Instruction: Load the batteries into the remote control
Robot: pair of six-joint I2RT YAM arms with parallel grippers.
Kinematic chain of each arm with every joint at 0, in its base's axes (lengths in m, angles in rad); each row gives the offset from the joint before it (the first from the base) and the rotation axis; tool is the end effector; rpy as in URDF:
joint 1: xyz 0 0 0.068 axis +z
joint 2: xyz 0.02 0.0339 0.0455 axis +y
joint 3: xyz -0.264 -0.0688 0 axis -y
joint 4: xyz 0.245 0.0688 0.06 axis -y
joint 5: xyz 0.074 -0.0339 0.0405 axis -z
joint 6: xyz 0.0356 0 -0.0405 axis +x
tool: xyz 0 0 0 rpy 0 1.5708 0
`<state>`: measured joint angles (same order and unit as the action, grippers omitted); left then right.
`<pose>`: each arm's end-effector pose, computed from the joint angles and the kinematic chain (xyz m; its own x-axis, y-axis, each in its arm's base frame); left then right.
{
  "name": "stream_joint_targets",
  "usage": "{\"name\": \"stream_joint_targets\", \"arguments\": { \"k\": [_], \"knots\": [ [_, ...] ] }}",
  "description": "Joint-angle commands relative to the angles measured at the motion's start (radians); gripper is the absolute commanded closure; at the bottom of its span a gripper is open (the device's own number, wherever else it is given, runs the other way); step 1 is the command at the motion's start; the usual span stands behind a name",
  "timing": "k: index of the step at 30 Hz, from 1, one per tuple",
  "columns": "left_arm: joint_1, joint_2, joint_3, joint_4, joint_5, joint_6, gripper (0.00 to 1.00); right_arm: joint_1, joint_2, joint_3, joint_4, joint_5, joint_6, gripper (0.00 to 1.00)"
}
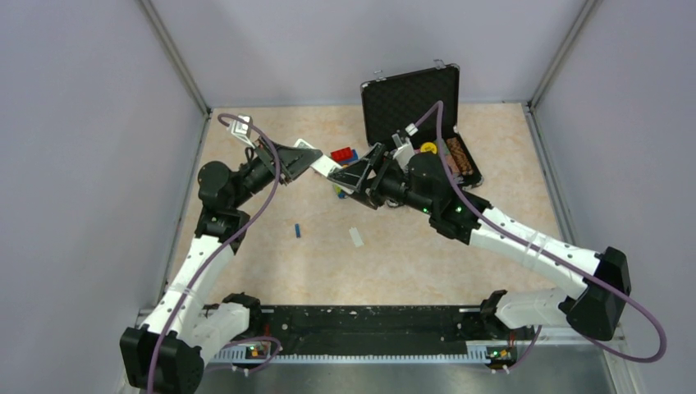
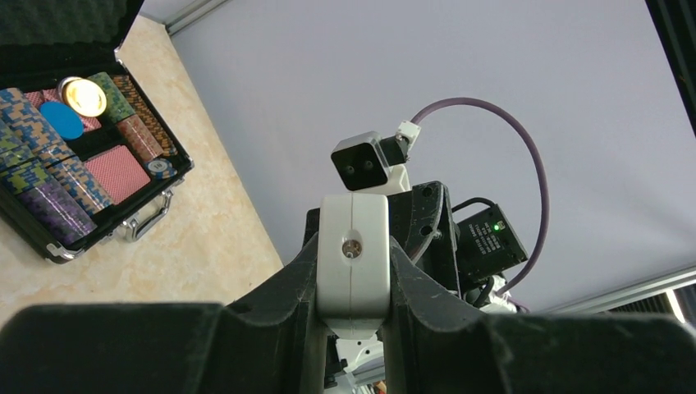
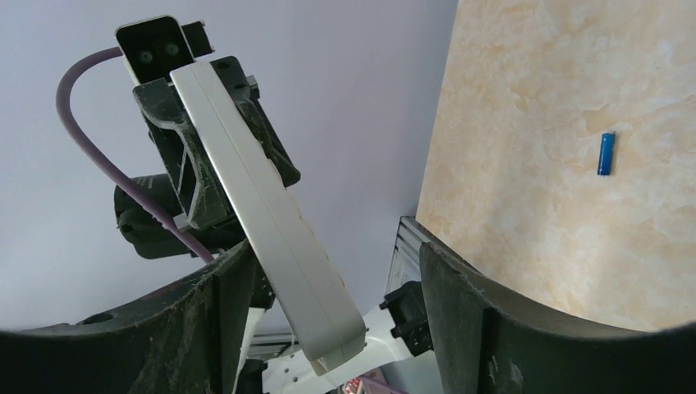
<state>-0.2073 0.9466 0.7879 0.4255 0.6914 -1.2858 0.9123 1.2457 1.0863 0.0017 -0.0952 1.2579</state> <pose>0.2057 -0.0665 0.3750 -0.6572 -0.6172 -0.4325 0.4614 0.1243 -0.8784 0.1780 0.2355 0.3668 -0.8333 0.4707 -0.2898 -0.1686 0.2828 0.9442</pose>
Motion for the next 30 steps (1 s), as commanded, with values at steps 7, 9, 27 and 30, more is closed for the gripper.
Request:
{"name": "stream_joint_targets", "arguments": {
  "k": [7, 9, 27, 30],
  "knots": [
    [-0.001, 0.002, 0.043, 0.262, -0.018, -0.17, 1.0, -0.011, -0.052, -0.14, 0.09, -0.042, 0.019, 0.23],
    [-0.001, 0.003, 0.046, 0.258, -0.017, -0.168, 1.0, -0.011, -0.06, -0.15, 0.122, -0.046, 0.002, 0.2],
    [0.008, -0.043, 0.12, -0.125, -0.045, 0.214, 1.0, -0.015, -0.115, -0.009, 0.125, -0.132, -0.382, 0.05],
    [0.02, -0.056, 0.156, -0.243, -0.074, 0.313, 1.0, -0.026, -0.14, -0.012, 0.065, -0.081, -0.395, 0.09]
  ]
}}
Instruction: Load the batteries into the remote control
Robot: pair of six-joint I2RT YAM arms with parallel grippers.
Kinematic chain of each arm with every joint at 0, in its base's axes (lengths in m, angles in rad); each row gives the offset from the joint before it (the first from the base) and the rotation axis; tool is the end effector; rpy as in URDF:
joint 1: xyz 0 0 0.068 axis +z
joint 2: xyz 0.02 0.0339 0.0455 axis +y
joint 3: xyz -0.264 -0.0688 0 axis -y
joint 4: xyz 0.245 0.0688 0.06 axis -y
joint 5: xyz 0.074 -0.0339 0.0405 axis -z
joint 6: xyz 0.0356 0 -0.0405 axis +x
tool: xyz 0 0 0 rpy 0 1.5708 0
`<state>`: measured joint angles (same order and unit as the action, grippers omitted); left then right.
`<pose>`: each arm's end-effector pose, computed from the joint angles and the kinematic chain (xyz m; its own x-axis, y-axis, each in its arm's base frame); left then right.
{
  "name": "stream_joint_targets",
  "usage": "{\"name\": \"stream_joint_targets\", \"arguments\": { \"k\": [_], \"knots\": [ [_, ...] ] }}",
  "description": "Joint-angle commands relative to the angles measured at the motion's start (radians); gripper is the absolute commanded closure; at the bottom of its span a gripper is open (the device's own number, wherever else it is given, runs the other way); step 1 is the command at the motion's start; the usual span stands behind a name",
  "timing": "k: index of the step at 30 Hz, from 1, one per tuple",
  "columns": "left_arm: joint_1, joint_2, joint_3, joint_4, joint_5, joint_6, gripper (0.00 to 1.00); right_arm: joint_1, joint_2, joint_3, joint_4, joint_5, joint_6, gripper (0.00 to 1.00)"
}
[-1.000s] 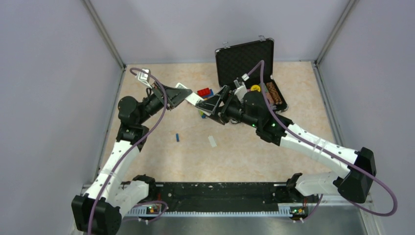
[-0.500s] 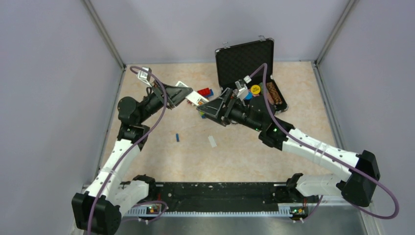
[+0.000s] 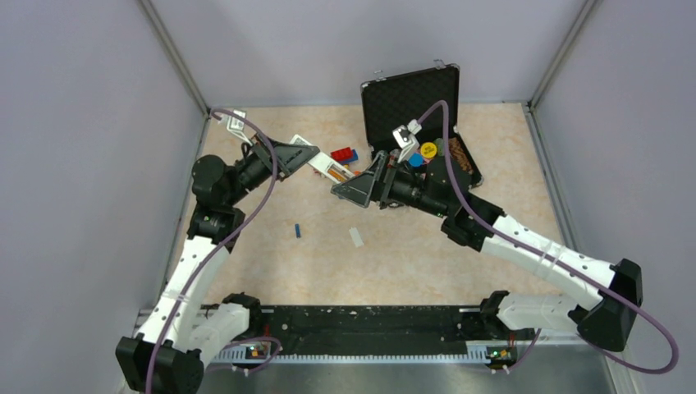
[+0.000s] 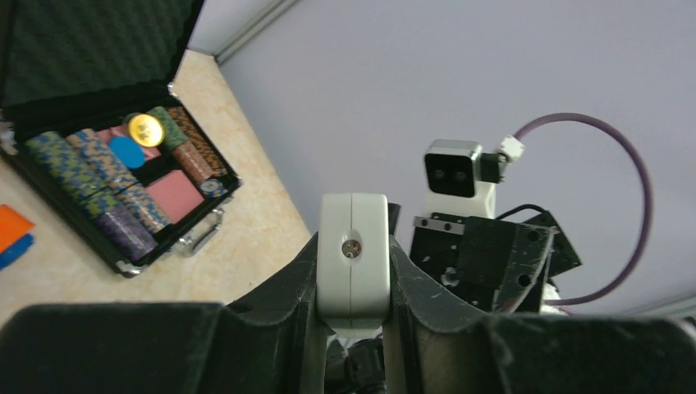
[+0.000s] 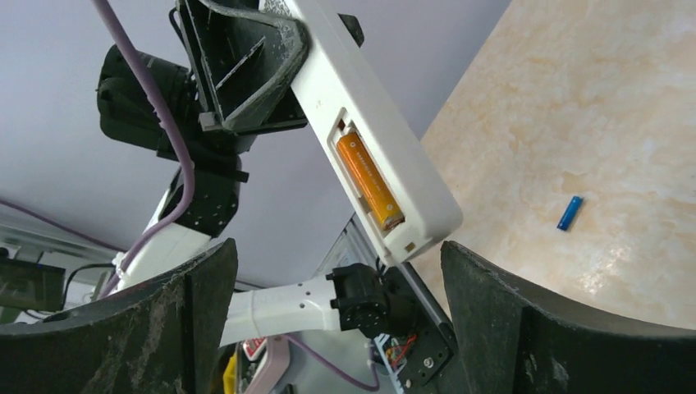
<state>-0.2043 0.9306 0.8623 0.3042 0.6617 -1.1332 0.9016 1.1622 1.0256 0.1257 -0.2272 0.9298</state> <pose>0.2013 -0.0640 0.3922 -0.5779 -0.6100 -0.5421 0.5230 0.2331 -0.8198 0.1641 0.2204 0.3807 -0.7285 0.3377 -0.5960 -0.5351 0.2626 0.8029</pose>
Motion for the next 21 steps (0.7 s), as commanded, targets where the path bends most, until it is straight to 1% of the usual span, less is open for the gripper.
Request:
{"name": "stream_joint_targets", "arguments": {
  "k": [1, 6, 8, 11, 14, 16, 18, 21],
  "knots": [
    [0.022, -0.043, 0.095, -0.161, -0.051, 0.193, 1.0, -0.021, -0.06, 0.052, -0.091, 0.075, -0.073, 0.12],
    [0.032, -0.062, 0.146, -0.324, -0.105, 0.337, 1.0, -0.024, -0.038, 0.09, -0.213, 0.14, -0.141, 0.17],
    [0.032, -0.07, 0.16, -0.385, -0.135, 0.379, 1.0, -0.024, -0.013, 0.094, -0.222, 0.149, -0.163, 0.19],
    [0.034, -0.084, 0.17, -0.43, -0.164, 0.428, 1.0, -0.024, 0.041, 0.099, -0.212, 0.13, -0.185, 0.24],
    [0.034, -0.096, 0.186, -0.502, -0.234, 0.468, 1.0, -0.019, 0.102, 0.093, -0.174, 0.113, -0.194, 0.26],
    [0.034, -0.102, 0.213, -0.578, -0.323, 0.501, 1.0, -0.013, 0.144, 0.089, -0.147, 0.115, -0.201, 0.26],
    [0.034, -0.104, 0.247, -0.673, -0.451, 0.535, 1.0, 0.003, 0.197, 0.094, -0.137, 0.139, -0.203, 0.26],
    [0.034, -0.108, 0.284, -0.832, -0.705, 0.56, 1.0, 0.054, 0.328, 0.17, -0.211, 0.235, -0.233, 0.31]
  ]
}}
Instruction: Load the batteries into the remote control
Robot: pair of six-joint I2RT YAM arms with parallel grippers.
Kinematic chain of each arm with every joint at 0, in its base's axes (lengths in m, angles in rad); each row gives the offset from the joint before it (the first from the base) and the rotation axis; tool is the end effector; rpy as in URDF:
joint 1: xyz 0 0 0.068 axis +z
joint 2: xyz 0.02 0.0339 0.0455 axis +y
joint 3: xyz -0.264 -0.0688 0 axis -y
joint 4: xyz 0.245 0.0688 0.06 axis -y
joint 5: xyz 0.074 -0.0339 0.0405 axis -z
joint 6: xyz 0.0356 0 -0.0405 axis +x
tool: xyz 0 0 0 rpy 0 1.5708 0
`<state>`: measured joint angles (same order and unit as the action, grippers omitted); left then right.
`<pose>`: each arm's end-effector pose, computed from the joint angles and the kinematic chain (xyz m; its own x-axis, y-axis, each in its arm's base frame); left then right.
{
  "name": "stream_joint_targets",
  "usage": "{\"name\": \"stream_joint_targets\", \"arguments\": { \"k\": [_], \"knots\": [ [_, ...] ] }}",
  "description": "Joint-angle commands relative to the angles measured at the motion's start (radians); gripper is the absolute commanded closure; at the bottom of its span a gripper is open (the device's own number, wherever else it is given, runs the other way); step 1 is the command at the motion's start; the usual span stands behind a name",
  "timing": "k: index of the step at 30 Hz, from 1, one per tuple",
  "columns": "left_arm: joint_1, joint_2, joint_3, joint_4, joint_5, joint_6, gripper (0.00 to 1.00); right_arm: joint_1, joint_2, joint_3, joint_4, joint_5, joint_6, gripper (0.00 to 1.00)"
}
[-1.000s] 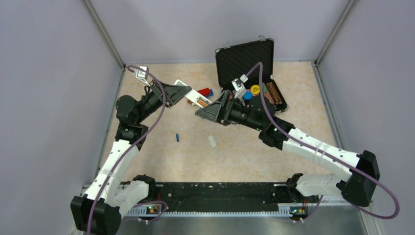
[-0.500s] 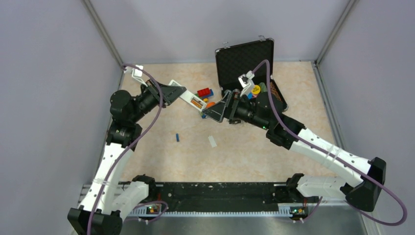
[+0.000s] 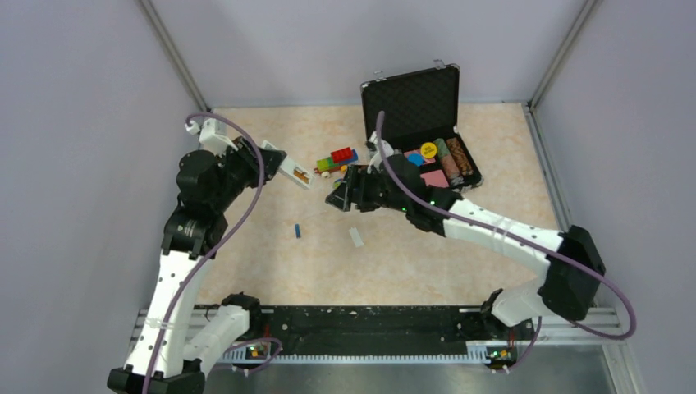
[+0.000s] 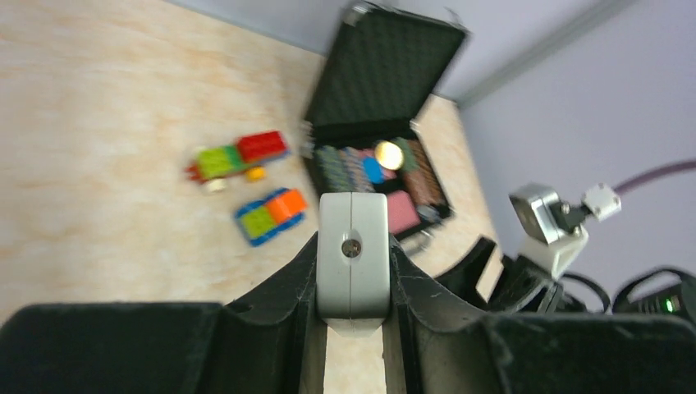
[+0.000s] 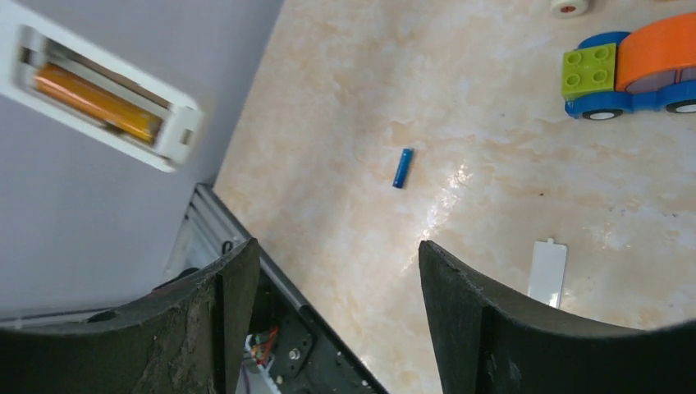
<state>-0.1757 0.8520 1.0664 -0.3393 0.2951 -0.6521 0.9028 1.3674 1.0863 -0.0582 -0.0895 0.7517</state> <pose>0.1754 -0.0417 0.4095 -0.3714 -0.5238 -0.7666 0.2843 0.7219 -0.6309 0.1969 0.2547 0.3253 -0.7202 0.1852 -0.6686 -0.4686 0.5808 0.6657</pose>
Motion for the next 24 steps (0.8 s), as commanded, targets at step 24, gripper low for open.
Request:
{"name": "stream_joint_targets", "arguments": {
  "k": [24],
  "knots": [
    [0.005, -0.206, 0.109, -0.408, -0.949, 0.146, 1.0, 0.253, 0.904, 0.682, -0.25, 0.425, -0.247, 0.54]
  ]
}}
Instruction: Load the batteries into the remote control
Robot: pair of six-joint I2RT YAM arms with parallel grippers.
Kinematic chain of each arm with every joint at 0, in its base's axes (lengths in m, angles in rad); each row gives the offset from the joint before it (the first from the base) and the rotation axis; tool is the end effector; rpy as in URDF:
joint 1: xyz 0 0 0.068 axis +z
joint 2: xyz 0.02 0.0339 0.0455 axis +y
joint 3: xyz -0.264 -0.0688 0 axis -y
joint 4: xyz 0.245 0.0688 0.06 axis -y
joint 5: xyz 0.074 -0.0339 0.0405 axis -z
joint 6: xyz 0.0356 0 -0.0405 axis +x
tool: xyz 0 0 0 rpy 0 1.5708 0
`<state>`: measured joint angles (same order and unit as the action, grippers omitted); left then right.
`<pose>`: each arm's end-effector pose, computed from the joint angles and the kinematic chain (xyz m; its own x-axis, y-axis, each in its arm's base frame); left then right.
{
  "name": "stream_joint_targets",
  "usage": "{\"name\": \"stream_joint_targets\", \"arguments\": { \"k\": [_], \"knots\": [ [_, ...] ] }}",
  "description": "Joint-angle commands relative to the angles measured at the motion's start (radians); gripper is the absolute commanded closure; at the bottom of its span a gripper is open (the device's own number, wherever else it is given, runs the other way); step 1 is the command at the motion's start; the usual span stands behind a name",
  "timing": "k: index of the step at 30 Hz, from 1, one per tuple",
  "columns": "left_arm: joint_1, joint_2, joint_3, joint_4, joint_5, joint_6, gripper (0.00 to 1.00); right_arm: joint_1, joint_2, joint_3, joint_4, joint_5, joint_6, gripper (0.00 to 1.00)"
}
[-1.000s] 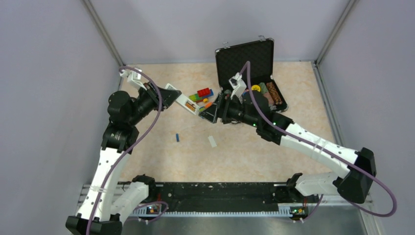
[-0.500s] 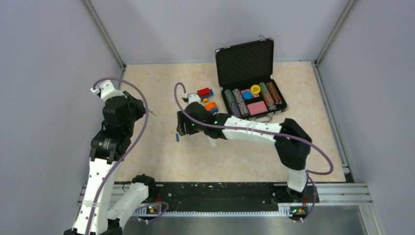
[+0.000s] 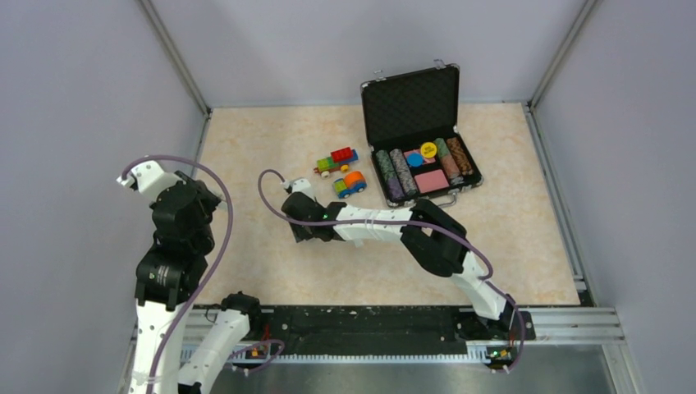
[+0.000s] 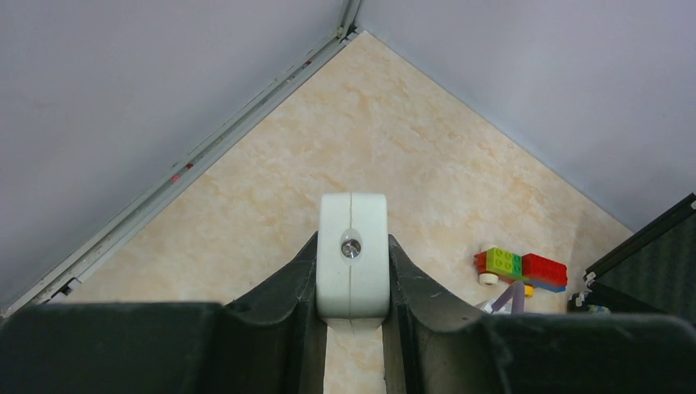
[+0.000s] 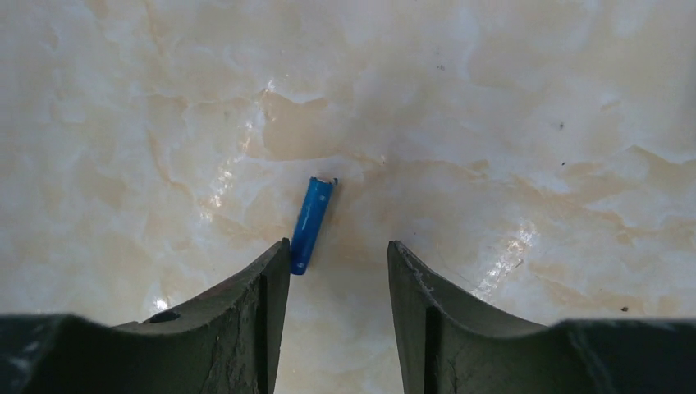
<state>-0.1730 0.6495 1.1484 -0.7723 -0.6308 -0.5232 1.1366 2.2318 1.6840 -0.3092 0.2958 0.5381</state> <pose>0.0973 0.0043 0.4153 -0.0203 -0.4061 -0.9136 -0.4971 0.7970 -0.3432 0.2169 0.4431 0.1638 -0.6767 -0.2939 -0.6751 -0.5133 0.8457 0.1463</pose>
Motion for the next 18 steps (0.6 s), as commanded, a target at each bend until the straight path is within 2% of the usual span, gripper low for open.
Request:
{"name": "stream_joint_targets", "arguments": {
  "k": [1, 8, 14, 18],
  "knots": [
    [0.003, -0.005, 0.025, 0.025, -0.02, 0.02, 1.0, 0.019, 0.049, 0.094, 0.0, 0.039, -0.034, 0.54],
    [0.003, -0.028, 0.009, 0.026, -0.024, 0.025, 1.0, 0.027, 0.076, 0.107, -0.022, 0.062, -0.045, 0.54],
    [0.003, -0.027, 0.014, 0.031, -0.024, 0.029, 1.0, 0.048, 0.102, 0.136, -0.111, 0.134, -0.074, 0.64],
    [0.003, -0.025, 0.011, 0.034, -0.018, 0.025, 1.0, 0.053, 0.08, 0.094, -0.143, 0.167, -0.07, 0.69]
  ]
}}
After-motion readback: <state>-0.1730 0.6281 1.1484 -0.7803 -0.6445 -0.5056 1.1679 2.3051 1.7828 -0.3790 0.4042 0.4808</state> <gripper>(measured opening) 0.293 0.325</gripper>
